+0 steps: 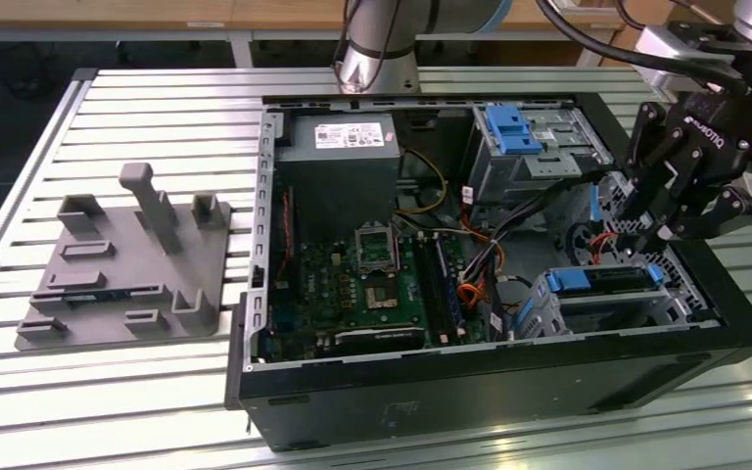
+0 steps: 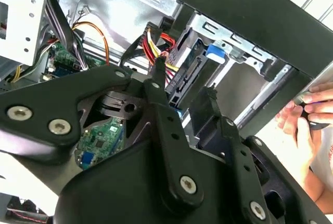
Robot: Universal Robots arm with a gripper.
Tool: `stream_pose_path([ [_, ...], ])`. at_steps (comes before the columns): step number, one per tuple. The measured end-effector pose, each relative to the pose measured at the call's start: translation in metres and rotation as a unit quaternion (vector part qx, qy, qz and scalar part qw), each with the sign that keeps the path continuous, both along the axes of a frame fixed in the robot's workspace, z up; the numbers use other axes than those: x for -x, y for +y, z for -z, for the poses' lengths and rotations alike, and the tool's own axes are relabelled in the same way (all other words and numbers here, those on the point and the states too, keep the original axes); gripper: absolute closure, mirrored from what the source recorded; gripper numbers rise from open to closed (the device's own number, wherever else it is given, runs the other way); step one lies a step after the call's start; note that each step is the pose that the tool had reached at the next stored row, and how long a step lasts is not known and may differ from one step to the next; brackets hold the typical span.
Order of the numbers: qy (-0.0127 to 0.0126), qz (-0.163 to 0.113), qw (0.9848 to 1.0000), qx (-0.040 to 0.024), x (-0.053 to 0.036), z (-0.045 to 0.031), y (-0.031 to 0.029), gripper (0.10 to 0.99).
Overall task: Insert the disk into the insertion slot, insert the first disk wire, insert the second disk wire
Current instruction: 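Insert the first disk wire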
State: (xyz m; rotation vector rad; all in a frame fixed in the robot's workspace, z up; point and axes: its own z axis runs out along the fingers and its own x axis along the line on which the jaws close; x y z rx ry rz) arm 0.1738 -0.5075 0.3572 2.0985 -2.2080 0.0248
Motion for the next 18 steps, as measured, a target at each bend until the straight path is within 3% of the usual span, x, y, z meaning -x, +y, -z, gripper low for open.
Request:
stream_pose_path([
  [2,0.0000,0.000,1.0000,0.0004,-0.0004,0.0018,0.0014,0.631],
  [3,0.0000,0.000,1.0000,0.0006,-0.0005,0.0027,0.0024,0.706],
  [7,0.0000,0.000,1.0000,0.0028,-0.0005,0.0059,0.0050,0.706],
  [13,0.0000,0.000,0.9998,0.0181,-0.0006,0.0071,0.0065,0.706],
  [18,0.0000,0.000,0.9998,0.0203,-0.0006,0.0080,0.0109,0.706],
])
